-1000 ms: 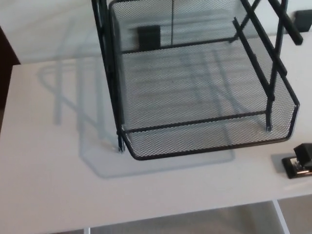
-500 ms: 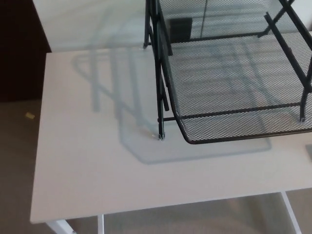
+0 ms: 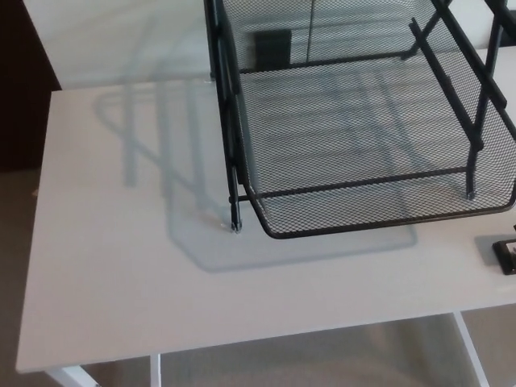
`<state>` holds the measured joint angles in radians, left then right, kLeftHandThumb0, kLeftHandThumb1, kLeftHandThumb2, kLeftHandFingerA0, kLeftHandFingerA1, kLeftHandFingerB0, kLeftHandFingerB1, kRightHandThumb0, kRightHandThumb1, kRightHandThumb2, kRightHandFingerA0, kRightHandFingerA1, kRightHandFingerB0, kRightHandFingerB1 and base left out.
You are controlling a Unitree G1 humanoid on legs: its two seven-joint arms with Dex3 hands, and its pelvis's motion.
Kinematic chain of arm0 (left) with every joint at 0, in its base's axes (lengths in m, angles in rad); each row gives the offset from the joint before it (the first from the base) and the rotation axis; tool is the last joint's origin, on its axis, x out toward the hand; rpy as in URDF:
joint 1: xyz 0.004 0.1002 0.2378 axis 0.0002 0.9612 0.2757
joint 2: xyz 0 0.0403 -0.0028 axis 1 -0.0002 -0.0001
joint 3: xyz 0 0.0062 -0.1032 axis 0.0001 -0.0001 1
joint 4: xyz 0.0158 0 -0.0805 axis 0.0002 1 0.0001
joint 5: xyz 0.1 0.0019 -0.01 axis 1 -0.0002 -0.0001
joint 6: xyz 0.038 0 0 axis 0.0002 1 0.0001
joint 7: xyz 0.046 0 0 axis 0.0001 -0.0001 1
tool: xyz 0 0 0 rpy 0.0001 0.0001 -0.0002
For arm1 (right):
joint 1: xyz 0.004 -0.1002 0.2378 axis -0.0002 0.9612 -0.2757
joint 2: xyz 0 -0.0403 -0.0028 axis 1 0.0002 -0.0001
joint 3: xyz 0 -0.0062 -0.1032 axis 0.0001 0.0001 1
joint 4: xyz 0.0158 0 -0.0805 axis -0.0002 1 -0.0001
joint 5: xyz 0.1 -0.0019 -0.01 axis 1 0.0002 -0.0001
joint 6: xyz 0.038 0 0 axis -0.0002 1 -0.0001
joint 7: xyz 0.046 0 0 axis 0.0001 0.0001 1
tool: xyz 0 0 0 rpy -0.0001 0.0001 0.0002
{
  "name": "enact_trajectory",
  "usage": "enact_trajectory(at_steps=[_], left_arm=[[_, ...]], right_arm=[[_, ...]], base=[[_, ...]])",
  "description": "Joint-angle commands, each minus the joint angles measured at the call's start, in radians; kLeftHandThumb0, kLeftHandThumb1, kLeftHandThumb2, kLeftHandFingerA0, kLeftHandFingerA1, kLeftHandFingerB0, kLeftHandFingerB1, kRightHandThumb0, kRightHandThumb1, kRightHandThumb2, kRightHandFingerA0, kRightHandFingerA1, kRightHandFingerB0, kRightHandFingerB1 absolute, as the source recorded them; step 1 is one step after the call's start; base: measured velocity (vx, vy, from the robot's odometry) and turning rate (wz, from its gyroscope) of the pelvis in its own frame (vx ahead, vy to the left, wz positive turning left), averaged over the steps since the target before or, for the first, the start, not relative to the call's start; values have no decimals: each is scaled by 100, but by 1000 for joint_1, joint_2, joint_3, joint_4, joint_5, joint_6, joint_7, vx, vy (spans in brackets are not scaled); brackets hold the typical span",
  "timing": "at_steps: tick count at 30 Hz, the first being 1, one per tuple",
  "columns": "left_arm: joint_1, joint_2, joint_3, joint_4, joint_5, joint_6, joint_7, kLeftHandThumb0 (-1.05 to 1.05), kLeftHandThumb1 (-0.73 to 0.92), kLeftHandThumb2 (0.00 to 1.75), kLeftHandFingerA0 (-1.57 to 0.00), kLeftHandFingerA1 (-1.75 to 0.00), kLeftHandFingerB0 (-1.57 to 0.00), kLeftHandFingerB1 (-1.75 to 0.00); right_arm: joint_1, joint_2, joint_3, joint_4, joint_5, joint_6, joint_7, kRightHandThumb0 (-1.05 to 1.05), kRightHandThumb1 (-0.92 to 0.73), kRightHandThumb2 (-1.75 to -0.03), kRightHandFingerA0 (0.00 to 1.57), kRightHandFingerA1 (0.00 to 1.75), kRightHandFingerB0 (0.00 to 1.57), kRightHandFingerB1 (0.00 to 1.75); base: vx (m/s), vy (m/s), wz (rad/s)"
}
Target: The robot walks towards a desk on which a file tray is kept in the middle and a stapler is kept to its right. The robot lifts the stapler using its right hand and places it on the file tray.
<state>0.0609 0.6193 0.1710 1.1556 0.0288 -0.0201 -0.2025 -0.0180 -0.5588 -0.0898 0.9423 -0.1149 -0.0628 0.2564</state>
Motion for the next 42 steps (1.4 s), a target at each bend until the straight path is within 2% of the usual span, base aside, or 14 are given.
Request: enact_trajectory(at_steps=[1,2,3,9,10,15,25,26,28,29,33,37,38,42], left_arm=[[15,0,11,-2,-11,-41,4,-28,64,114,-10,-54,-9,-52],[17,-2,16,-4,-16,-39,5,-28,64,114,-10,-54,-9,-52],[12,0,7,2,-3,-33,13,-52,90,66,-23,-44,-24,-37],[14,3,-7,1,12,-42,21,-54,87,66,-24,-45,-27,-40],[12,-2,-1,2,3,-26,17,-53,89,65,-23,-44,-25,-39],[19,-9,-3,-4,4,-20,16,-53,89,66,-23,-44,-25,-39],[36,-9,18,-16,-15,-45,12,-54,91,66,-28,-46,-26,-38],[34,-11,25,-18,-23,-40,8,-53,91,66,-28,-44,-24,-36],[36,-11,38,-19,-36,-32,1,-53,91,66,-28,-44,-24,-36],[43,-12,44,-28,-42,-33,-2,-53,91,66,-27,-44,-24,-37],[39,-6,45,-22,-38,-24,6,-52,91,66,-26,-44,-21,-36],[24,-6,40,0,-30,-30,9,-52,91,66,-25,-44,-24,-37],[26,-8,51,-2,-42,-31,3,-53,87,67,-23,-43,-26,-40],[34,-2,33,-4,-19,-40,6,-54,91,67,-27,-44,-26,-38]], right_arm=[[0,-22,15,-9,-15,6,-15,-59,-62,-82,0,30,7,40],[3,-20,10,-11,-6,3,-13,-59,-62,-82,0,30,7,40],[2,-28,29,-21,-27,2,-14,-61,-65,-83,0,27,7,39],[1,7,-111,-42,143,87,64,-54,-69,-81,0,0,9,7],[9,5,-154,-74,170,128,60,-49,-77,-63,0,32,0,27],[8,-4,-241,-127,159,257,-51,-50,-73,-64,0,54,1,29],[-5,-34,-600,-270,284,660,-275,-55,-69,-80,0,3,3,3],[-2,-41,-591,-307,231,649,-316,-56,-69,-86,12,58,0,0],[-1,-47,-574,-364,148,635,-377,-56,-69,-86,12,58,0,0],[-57,-81,-576,-342,121,703,-415,-58,-84,-64,16,57,20,59],[-212,-89,-700,-392,146,762,-555,-58,-64,-93,10,55,23,61],[-245,-51,-728,-521,131,847,-544,-57,-78,-62,18,93,19,84],[-228,-15,-701,-589,117,767,-538,-47,-77,-69,0,7,0,0],[-260,67,-631,-698,65,533,-595,-47,-73,-60,0,0,0,0]], base=[[0,0,0],[0,0,0],[0,0,0],[0,0,0],[0,0,0],[0,0,0],[0,0,0],[0,0,0],[0,0,0],[0,0,0],[0,0,0],[0,0,0],[0,0,0],[0,0,0]])
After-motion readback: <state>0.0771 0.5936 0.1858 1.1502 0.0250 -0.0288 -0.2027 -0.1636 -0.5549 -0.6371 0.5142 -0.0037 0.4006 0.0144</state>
